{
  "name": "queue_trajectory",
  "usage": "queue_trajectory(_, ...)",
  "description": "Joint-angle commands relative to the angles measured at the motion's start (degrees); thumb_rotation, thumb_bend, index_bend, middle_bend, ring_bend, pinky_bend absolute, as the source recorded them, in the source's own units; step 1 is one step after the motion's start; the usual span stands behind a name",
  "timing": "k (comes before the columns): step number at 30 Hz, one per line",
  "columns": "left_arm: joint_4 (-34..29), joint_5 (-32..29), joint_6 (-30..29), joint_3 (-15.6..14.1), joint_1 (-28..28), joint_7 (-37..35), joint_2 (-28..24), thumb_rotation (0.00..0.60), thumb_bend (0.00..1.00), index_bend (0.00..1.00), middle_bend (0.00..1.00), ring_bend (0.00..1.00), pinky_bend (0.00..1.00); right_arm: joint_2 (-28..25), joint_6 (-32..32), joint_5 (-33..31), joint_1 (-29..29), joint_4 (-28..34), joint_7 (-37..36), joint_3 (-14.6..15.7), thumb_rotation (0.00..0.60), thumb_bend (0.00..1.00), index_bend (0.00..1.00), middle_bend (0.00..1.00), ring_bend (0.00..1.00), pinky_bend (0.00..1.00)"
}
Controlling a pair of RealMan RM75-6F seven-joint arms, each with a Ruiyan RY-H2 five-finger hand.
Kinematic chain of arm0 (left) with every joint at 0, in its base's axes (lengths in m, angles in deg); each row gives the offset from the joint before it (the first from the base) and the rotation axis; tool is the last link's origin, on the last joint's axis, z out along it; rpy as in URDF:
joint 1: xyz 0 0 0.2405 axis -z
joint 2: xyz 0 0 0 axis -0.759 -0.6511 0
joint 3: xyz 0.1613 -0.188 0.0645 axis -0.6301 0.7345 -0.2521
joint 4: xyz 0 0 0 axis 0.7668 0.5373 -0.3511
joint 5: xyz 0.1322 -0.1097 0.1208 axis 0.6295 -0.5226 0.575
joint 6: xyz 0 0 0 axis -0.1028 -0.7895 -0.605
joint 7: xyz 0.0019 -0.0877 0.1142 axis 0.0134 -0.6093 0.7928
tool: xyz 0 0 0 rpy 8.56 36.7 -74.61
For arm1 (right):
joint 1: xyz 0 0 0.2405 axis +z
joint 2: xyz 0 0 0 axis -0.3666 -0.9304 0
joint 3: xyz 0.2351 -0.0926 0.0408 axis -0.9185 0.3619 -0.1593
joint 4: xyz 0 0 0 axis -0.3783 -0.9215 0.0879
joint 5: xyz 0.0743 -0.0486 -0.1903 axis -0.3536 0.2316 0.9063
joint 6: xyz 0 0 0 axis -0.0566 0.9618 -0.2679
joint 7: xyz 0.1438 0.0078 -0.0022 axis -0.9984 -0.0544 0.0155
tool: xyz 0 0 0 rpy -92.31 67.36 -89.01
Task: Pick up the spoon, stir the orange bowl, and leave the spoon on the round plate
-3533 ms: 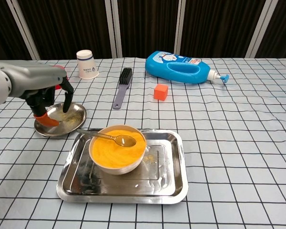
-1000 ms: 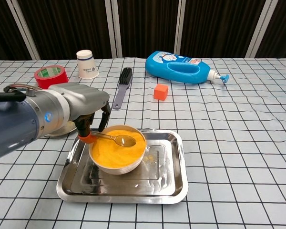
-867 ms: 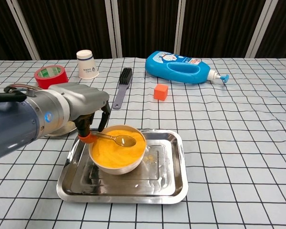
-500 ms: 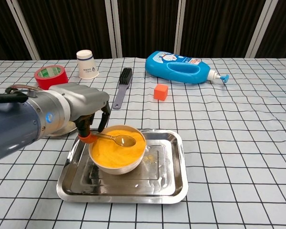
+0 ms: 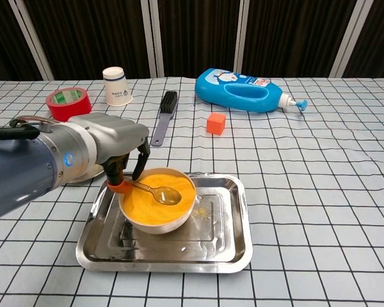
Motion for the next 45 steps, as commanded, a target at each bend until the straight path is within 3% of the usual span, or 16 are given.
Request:
queue_trajectory(1,0.03,0.46,-0.03,0.05,-0.12,-0.34,-0.05,0.6,0.54,0.56,1.0,1.0,1.0,0.01,-0.06,-0.06,0.02,0.0,0.02,-0.01,0.6,0.39,0.0,0.0,0.0,0.0)
queue_trajectory(9,-1.27,1.45,-0.18,0.51,-0.38,-0.98,-0.98,0.6,0.6,0.59,1.0,1.0,1.0,-0.01,-0.06,-0.03,0.01,-0.05,-0.08,0.0,0.6,0.39,0.0,0.0,0.0,0.0)
queue_trajectory(16,-1.88,5.94,-1.03,-1.46,-0.01,0.43,-2.77,0.6,0.66,0.76,1.0,1.0,1.0,-0.04,-0.08,-0.12,-0.02,-0.06,-0.15,-0.01,0.6,0.39,0.0,0.0,0.0,0.0)
queue_trajectory(24,-0.04,17.13,-0.34,-8.27,0.59,3.5,-6.58,0.6,0.65,0.8,1.0,1.0,1.0,-0.04,-0.09,-0.16,-0.04,0.06,-0.18,0.0,0.6,0.39,0.0,0.0,0.0,0.0)
queue_trajectory(31,7.14,38.43,5.76,-19.43,2.71,5.77,-11.44,0.6,0.65,0.81,1.0,1.0,1.0,-0.04,0.0,-0.06,-0.01,0.06,-0.11,-0.06,0.6,0.39,0.0,0.0,0.0,0.0)
queue_trajectory(38,11.62,49.12,10.57,-22.1,4.25,5.03,-12.81,0.6,0.65,0.81,1.0,1.0,1.0,0.06,0.13,0.09,-0.01,-0.12,-0.04,-0.07,0.6,0.39,0.0,0.0,0.0,0.0)
queue_trajectory(45,13.27,52.7,15.62,-23.09,5.95,8.14,-13.54,0.6,0.64,0.81,1.0,1.0,1.0,-0.05,0.16,-0.02,-0.06,-0.07,-0.34,-0.12,0.6,0.39,0.0,0.0,0.0,0.0)
